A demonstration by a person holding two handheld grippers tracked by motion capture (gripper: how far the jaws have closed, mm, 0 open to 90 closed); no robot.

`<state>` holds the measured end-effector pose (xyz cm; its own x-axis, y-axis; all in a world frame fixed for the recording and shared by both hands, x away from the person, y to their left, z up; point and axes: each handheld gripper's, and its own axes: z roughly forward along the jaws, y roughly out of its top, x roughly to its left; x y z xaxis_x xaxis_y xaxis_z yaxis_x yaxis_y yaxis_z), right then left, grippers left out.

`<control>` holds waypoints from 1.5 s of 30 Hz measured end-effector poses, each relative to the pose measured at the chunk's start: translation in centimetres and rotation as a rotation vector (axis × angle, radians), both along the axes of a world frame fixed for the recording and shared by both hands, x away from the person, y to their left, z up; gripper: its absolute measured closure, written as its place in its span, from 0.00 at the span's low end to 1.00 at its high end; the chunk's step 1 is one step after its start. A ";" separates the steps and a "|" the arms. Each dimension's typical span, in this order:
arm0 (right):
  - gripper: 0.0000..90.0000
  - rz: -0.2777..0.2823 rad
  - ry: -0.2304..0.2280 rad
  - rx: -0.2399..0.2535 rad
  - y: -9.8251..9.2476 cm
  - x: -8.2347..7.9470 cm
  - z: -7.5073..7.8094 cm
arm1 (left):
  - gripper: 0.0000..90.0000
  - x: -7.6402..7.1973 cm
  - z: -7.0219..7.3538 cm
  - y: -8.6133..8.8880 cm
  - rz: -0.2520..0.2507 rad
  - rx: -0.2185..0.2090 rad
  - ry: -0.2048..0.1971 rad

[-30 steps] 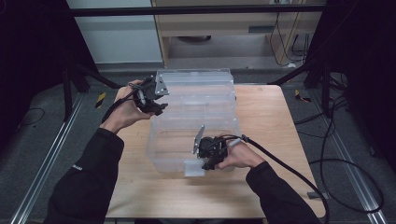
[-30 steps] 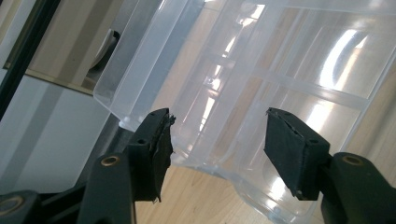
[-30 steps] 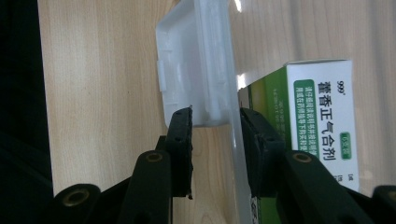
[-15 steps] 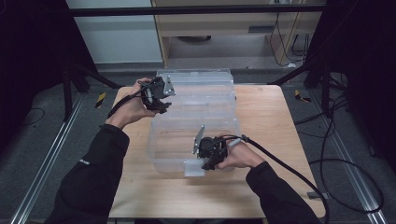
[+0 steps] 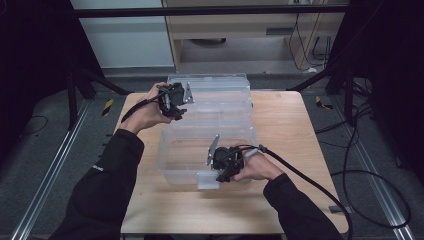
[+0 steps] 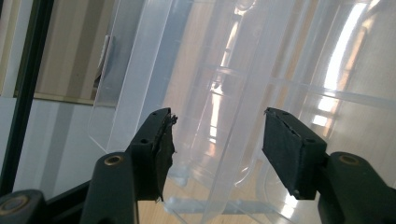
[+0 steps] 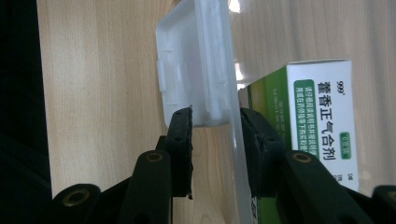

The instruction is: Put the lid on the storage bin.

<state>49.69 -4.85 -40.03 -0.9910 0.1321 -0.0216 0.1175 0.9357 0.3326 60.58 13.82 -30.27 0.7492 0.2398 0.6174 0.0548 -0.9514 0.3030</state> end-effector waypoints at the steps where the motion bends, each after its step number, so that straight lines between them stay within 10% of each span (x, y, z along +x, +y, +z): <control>1: 0.74 0.009 -0.003 0.001 0.0 0.1 0.0 | 0.47 0.1 -0.1 -0.1 -0.003 0.002 0.000; 45: 0.74 0.006 -0.004 0.001 0.0 0.1 0.0 | 0.80 1.0 -1.7 -2.4 -0.077 0.134 0.052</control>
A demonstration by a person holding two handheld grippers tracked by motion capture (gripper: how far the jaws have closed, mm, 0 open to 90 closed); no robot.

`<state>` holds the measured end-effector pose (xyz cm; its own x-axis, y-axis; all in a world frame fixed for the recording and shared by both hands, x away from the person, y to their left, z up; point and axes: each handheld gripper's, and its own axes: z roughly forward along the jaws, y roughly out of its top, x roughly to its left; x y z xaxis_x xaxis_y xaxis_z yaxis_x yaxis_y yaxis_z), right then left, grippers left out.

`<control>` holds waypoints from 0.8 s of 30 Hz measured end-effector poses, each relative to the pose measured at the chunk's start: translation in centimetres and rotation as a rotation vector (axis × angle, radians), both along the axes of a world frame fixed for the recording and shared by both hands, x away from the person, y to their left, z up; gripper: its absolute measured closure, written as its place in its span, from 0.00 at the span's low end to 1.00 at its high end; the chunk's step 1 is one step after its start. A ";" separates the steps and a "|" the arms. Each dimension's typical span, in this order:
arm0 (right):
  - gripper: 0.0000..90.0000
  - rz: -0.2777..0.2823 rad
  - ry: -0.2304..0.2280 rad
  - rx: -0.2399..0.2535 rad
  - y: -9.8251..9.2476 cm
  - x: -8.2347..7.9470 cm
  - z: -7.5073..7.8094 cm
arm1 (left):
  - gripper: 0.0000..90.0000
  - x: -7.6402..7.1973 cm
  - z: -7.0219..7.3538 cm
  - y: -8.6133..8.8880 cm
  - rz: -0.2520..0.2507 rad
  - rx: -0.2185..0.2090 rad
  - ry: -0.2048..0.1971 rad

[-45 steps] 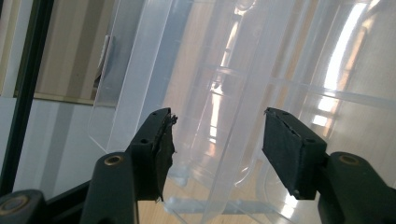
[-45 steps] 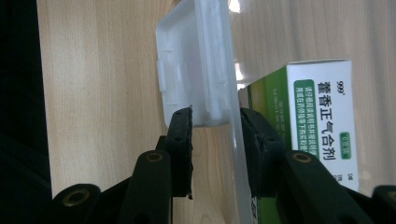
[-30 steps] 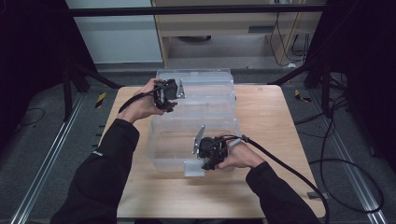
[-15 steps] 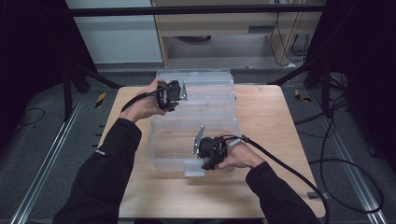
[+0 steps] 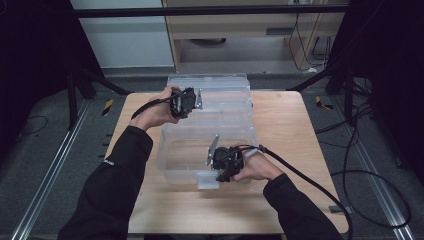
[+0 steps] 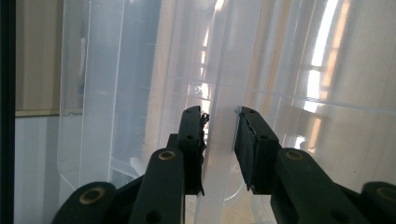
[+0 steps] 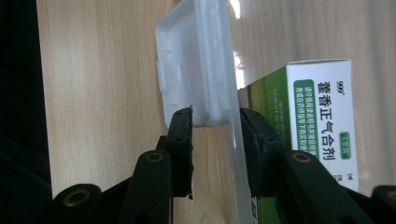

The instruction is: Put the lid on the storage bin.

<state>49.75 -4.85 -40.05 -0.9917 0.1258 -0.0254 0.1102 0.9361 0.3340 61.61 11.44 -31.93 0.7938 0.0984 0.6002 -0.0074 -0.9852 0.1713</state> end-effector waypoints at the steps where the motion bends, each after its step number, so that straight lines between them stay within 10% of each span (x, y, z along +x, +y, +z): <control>1: 0.74 -0.003 0.001 -0.002 0.0 0.0 0.0 | 0.80 0.0 0.0 -0.1 -0.003 0.006 0.000; 24: 0.75 -0.014 -0.017 0.014 -0.1 -0.3 0.0 | 0.87 -1.1 0.6 -0.8 -0.048 0.075 -0.008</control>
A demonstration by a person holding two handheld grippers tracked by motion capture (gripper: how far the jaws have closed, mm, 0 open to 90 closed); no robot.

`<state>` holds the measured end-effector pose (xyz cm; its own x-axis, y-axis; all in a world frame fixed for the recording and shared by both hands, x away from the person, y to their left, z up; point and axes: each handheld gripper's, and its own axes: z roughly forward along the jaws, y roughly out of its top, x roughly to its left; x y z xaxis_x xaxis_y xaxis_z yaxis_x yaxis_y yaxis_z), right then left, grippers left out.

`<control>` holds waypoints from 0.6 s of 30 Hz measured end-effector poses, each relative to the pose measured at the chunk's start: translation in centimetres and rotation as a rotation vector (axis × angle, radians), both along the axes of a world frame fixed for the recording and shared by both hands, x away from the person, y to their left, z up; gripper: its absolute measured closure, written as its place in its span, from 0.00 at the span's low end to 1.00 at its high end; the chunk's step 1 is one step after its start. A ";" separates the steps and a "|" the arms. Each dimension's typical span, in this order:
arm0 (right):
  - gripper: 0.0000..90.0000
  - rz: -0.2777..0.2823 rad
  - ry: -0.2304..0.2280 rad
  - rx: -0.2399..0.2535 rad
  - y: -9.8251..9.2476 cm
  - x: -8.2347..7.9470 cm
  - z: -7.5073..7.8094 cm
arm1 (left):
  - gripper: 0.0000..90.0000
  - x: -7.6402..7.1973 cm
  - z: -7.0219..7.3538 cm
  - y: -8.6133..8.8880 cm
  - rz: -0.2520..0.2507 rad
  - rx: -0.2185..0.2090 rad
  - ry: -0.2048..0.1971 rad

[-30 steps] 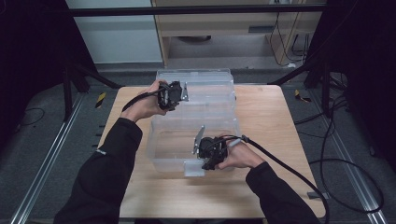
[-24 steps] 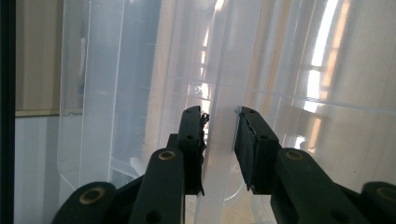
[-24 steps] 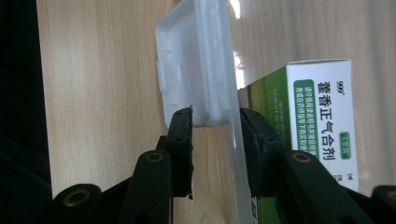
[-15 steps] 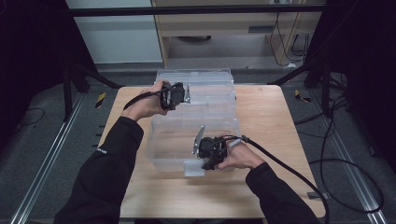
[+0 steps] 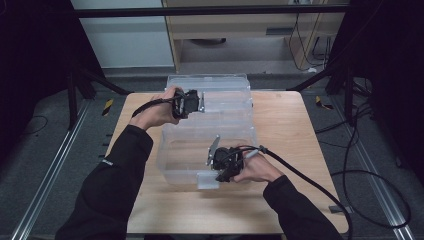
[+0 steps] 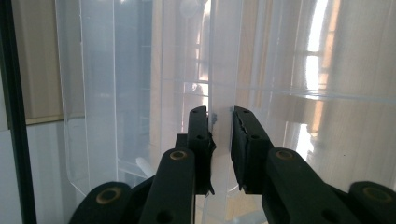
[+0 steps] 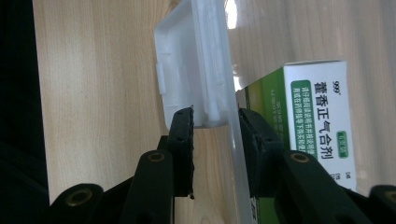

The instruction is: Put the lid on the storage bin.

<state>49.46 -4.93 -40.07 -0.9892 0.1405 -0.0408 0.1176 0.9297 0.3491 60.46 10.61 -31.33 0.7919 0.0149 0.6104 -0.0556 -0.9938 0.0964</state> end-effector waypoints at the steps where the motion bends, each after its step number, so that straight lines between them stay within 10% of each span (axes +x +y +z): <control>1: 0.75 0.001 0.000 0.003 0.0 0.0 0.0 | 0.87 -0.1 0.0 0.0 -0.008 0.003 -0.005; 18: 0.75 -0.018 0.000 0.029 -0.3 -0.2 -0.1 | 0.88 -2.4 0.7 0.2 -0.052 0.003 -0.021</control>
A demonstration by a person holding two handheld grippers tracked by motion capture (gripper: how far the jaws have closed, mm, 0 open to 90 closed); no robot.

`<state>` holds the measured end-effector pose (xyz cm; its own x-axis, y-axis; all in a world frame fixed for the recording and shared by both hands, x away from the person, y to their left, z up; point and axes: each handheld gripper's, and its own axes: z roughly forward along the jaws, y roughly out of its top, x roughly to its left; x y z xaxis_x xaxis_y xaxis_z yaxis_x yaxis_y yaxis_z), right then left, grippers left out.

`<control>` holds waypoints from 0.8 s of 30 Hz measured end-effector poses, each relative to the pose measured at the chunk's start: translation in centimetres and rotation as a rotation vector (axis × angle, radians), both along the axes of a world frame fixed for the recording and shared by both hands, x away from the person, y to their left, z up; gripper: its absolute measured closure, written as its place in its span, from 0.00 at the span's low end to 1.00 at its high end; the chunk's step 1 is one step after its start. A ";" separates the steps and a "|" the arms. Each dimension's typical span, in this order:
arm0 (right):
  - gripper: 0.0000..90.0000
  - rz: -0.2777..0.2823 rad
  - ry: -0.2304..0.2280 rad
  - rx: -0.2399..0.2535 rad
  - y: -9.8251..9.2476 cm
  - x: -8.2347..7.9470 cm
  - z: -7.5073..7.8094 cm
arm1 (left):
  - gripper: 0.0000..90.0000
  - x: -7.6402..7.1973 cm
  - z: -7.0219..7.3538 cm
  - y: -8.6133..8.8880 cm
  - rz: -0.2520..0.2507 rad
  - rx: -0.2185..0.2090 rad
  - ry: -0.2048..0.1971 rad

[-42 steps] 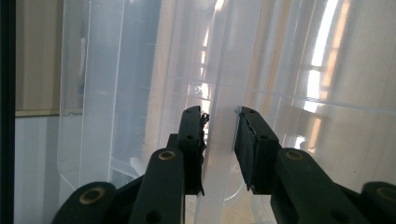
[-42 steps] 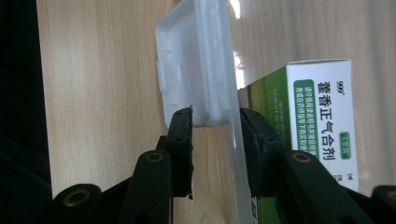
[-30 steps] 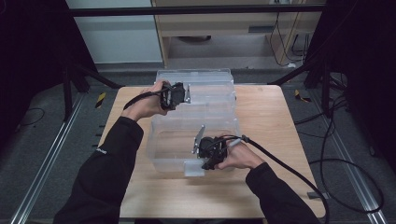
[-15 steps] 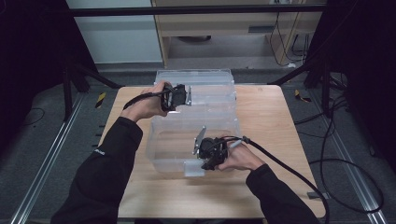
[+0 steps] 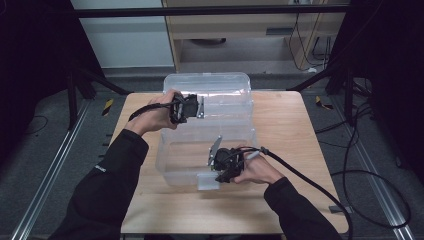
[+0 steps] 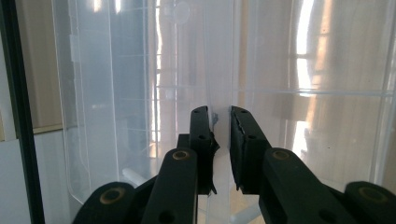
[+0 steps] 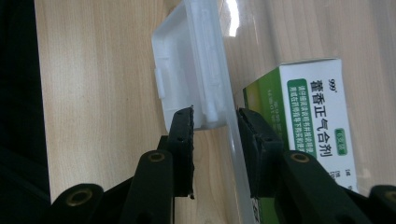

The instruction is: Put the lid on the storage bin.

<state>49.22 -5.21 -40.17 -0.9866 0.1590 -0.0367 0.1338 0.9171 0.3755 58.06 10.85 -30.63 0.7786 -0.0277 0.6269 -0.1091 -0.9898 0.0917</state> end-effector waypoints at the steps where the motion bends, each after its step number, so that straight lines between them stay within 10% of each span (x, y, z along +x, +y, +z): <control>1: 0.75 -0.002 0.000 0.001 0.0 0.0 0.0 | 0.88 -0.2 0.0 0.0 0.001 0.001 0.000; 24: 0.75 -0.031 0.000 0.027 -0.2 -0.3 -0.1 | 0.89 -3.5 0.3 0.2 -0.028 -0.004 -0.021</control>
<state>48.94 -5.42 -40.26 -0.9812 0.1902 -0.0319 0.1619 0.9022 0.3997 54.56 11.08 -30.28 0.7644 -0.0470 0.6431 -0.1387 -0.9860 0.0929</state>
